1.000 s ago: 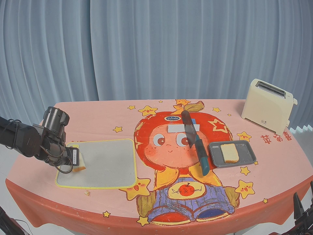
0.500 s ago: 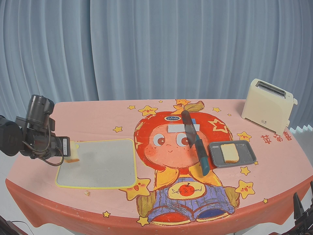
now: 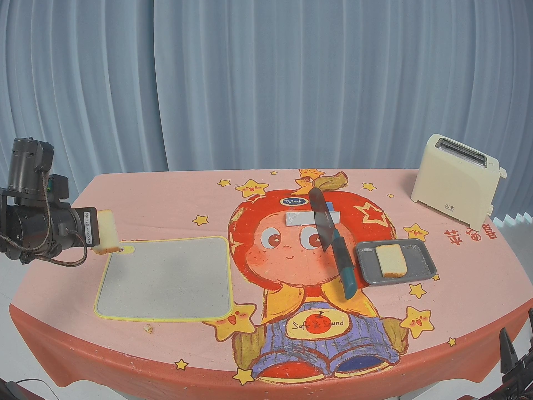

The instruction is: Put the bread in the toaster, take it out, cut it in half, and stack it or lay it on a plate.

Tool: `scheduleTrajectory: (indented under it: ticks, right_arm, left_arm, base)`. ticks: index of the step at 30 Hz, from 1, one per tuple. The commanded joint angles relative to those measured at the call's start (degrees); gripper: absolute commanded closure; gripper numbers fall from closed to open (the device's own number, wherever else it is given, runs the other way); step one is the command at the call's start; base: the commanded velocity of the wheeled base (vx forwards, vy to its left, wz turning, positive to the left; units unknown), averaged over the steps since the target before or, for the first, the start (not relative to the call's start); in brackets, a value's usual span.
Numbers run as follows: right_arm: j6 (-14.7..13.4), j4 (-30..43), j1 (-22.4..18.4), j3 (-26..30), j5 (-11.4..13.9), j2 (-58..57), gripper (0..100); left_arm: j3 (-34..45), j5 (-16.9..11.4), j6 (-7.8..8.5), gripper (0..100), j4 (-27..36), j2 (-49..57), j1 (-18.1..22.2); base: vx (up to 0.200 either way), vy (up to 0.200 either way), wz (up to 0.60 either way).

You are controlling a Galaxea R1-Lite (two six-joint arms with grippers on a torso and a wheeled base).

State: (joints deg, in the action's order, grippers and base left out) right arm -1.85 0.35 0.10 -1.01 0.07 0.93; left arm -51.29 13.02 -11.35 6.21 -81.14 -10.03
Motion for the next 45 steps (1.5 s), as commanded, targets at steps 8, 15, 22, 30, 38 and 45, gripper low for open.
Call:
scheduleTrajectory:
  ticks: [8, 15, 22, 30, 38, 45]
  right_arm:
    - [0.01, 0.0, -0.01, 0.84, 0.01, -0.93, 0]
    - [0.01, 0.0, -0.01, 0.84, 0.01, -0.93, 0]
    - [0.01, 0.0, 0.08, 0.84, 0.01, -0.93, 0]
    - [0.01, 0.0, -0.01, 0.84, 0.01, -0.93, 0]
    - [0.01, 0.0, 0.08, 0.84, 0.01, -0.93, 0]
    - [0.01, 0.0, -0.01, 0.84, 0.01, -0.93, 0]
  left_arm:
    - [0.31, -0.28, -0.6, 100, 0.04, 4.59, -0.16]
    - [0.31, -0.19, -0.6, 100, 0.04, 5.38, -0.95]
    - [0.31, -0.28, -0.69, 100, 0.04, 5.47, -1.31]
    - [0.4, -0.28, -0.6, 100, 0.04, 5.47, -1.39]
    - [0.57, -0.28, -0.43, 100, 0.04, 5.55, -1.39]
    - [0.4, -0.19, -0.69, 100, 0.04, 5.55, -7.28]
  base:
    - [0.0, -0.125, 0.0]
    - [0.0, -0.2, 0.0]
    - [0.0, -0.2, 0.0]
    - [0.0, -0.2, 0.0]
    - [0.0, -0.2, 0.0]
    - [0.0, -0.086, 0.0]
